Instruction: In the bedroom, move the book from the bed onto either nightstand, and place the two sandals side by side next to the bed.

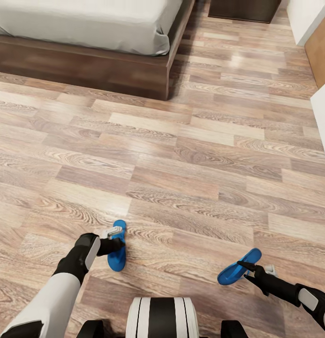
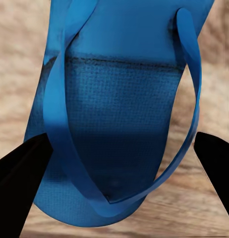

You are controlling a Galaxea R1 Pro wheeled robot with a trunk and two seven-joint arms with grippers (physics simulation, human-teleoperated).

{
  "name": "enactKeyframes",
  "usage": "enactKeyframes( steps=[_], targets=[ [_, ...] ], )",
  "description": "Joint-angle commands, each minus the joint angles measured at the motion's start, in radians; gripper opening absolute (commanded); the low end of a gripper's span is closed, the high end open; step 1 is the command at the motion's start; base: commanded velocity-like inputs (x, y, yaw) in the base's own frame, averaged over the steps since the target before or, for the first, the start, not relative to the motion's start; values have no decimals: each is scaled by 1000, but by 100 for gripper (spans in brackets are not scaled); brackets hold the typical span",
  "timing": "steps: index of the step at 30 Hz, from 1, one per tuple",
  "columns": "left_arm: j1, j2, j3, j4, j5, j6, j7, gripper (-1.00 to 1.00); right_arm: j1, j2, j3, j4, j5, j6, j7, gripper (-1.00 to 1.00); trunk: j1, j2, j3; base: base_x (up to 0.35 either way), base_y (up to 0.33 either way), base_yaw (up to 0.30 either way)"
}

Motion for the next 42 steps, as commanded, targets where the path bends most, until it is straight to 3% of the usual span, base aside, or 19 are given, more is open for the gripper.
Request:
enactKeyframes(
  steps=[1, 6, 22, 30, 39, 42],
  targets=[
    [0, -1, -5, -1, 2, 6, 0, -100, 0, 0, -2, 0, 0, 8, 1, -100, -1, 0, 3, 0, 0, 0],
    [0, 0, -47, 0, 7, 6, -1, -100, 0, 0, -2, 0, 0, 8, -1, -100, -3, 1, 23, 0, 0, 0],
    [0, 12, -53, -1, 10, 7, -11, -100, 0, 0, -2, 0, 0, 6, -5, -100, -10, 5, 85, 0, 0, 0],
    [0, 46, -52, -1, 3, 3, -162, -100, 0, 0, -1, 0, 0, 5, -3, -100, -14, 7, 116, 0, 0, 0],
    [0, 86, -51, -3, 9, 4, -205, -100, -1, 0, -2, 0, 0, 3, -4, -100, -18, 9, 150, 0, 0, 0],
    [1, 110, -52, -3, 9, 4, -263, -100, 0, 0, -2, 0, 0, 3, -3, -100, -19, 10, 162, 0, 0, 0]
  ],
)
